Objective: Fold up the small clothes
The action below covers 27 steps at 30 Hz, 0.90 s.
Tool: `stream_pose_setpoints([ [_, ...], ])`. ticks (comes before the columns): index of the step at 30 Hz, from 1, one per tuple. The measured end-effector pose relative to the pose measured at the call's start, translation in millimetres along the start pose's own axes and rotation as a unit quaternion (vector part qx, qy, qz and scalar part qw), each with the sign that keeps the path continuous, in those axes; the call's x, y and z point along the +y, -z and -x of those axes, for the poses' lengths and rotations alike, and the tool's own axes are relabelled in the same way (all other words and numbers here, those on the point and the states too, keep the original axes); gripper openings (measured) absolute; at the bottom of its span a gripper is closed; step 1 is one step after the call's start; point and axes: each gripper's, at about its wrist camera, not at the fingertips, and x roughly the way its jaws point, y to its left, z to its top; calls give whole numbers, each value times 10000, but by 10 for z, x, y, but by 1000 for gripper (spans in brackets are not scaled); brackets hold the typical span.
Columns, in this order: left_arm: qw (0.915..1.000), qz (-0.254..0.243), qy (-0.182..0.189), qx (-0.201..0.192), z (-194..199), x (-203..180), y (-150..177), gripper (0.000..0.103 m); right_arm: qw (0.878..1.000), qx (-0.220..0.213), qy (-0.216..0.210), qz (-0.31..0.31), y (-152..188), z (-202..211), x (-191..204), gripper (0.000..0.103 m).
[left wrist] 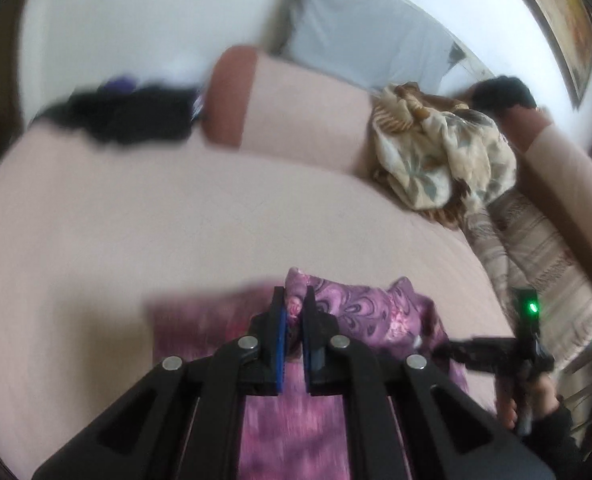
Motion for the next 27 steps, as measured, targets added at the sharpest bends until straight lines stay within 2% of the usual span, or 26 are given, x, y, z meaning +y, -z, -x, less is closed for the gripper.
stream_pose_setpoints([
  [2,9994,207,-217,183,62,189,515,6,9999,99,-103,-40,227,3,77,29],
  [3,9976,457,-354,394,34,325,800,7,9999,75,-95,-39,348,38,133,29],
  [5,9905,1025,-334,850,-73,496,1096,7,9998,49,-165,-110,561,101,209,29],
  [6,9869,1309,-242,916,-66,567,1181,8,9995,37,-226,-211,666,126,213,29],
  [7,9862,1447,-154,791,11,587,1228,8,9991,17,-276,-322,746,145,195,32],
  [8,9871,1447,-106,675,84,581,1242,9,9977,-37,-383,-549,864,180,156,41],
  [9,9885,1400,-132,558,167,560,1256,11,9950,-111,-545,-829,969,227,99,45],
  [10,9895,1367,-192,433,256,546,1273,14,9908,-211,-746,-1109,1049,278,39,54],
  [11,9890,1430,-207,305,343,556,1304,23,9870,-294,-912,-1294,1105,315,-8,62],
  [12,9876,1541,-170,245,385,591,1334,37,9794,-430,-1207,-1561,1174,368,-76,64],
  [14,9820,1877,-47,197,413,671,1365,54,9673,-588,-1591,-1883,1230,397,-147,68],
  [15,9791,2021,3,241,379,704,1371,57,9635,-596,-1681,-1998,1222,376,-161,68],
  [16,9758,2161,99,331,328,733,1351,59,9574,-585,-1787,-2193,1209,327,-205,68],
  [17,9721,2298,194,432,273,746,1322,66,9530,-565,-1853,-2328,1204,297,-256,68],
  [18,9650,2537,284,596,203,786,1293,72,9466,-572,-1925,-2524,1200,258,-307,68],
  [21,9477,3061,529,735,92,843,1206,73,9214,-627,-2134,-3188,1188,132,-486,69],
  [23,9402,3266,506,827,8,854,1149,73,9044,-579,-2378,-3495,1156,38,-543,68],
  [25,9268,3549,591,1077,-165,871,1159,73,8982,-628,-2465,-3585,1131,17,-544,68],
  [27,9165,3727,563,1343,-346,889,1227,73,8977,-626,-2436,-3619,1098,-22,-532,68],
])
